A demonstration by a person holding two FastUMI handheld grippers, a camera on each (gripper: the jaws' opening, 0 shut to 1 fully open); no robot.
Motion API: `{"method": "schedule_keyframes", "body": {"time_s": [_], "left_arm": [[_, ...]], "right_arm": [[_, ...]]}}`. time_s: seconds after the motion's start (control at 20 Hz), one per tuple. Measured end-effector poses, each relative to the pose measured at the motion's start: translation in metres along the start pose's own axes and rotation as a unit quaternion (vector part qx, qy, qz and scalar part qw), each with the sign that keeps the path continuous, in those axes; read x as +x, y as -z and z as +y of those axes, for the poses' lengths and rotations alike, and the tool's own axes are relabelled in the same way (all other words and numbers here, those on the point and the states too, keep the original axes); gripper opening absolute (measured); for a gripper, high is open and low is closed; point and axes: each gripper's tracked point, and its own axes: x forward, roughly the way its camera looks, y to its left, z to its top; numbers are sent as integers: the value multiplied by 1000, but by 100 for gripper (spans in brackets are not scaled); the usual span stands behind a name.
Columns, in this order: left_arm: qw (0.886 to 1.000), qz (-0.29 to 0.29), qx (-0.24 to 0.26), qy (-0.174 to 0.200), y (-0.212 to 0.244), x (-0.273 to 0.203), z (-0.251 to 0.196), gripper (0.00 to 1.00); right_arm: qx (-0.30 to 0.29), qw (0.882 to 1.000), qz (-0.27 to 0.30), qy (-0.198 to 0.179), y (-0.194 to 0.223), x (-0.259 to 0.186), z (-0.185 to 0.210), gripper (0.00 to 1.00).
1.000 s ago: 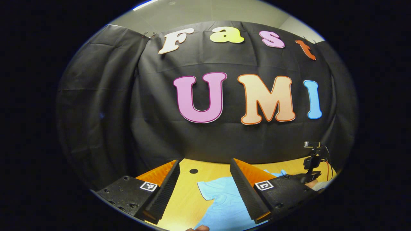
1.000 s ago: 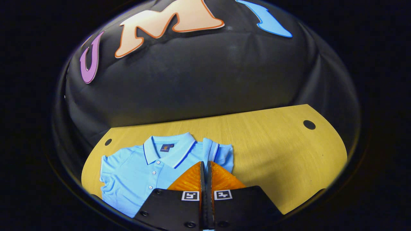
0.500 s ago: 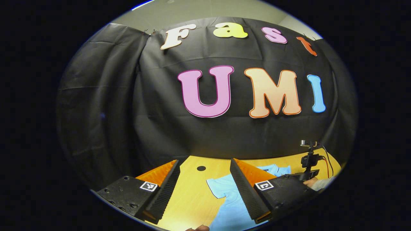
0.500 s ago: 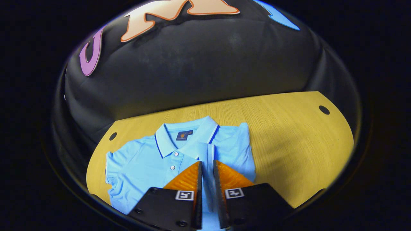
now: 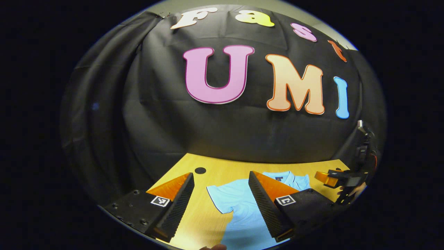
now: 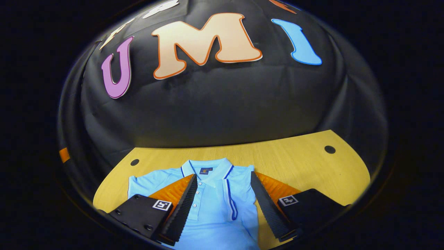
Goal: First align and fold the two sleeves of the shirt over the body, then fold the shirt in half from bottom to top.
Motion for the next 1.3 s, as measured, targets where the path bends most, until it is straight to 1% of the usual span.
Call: {"method": "schedule_keyframes", "body": {"time_s": [0.15, 0.35, 0.5, 0.6, 0.75, 0.85, 1.05, 1.2, 1.3], "left_arm": [[999, 31, -5, 10, 26, 28, 3, 96], [997, 71, -11, 9, 66, 72, 13, 97], [994, 110, -12, 10, 99, 101, 14, 97], [991, 135, -18, 12, 120, 118, 11, 97], [986, 164, -20, 0, 145, 136, 13, 97], [984, 174, -25, -9, 156, 144, 14, 97], [980, 196, -21, -25, 176, 158, 17, 97], [976, 213, -25, -24, 187, 162, 10, 97], [976, 215, -14, -29, 191, 166, 12, 97]], "right_arm": [[9, 1000, -1, 27, 7, -25, -17, 96], [14, 997, 0, 73, 26, -56, -43, 96], [1, 994, 11, 108, 42, -79, -65, 96], [8, 991, 22, 128, 53, -95, -75, 96], [32, 986, 41, 155, 67, -114, -88, 96], [37, 984, 43, 169, 70, -124, -95, 96], [12, 982, 51, 183, 73, -140, -102, 96], [6, 983, 53, 175, 73, -144, -97, 96], [6, 984, 52, 172, 73, -145, -94, 96]]}}
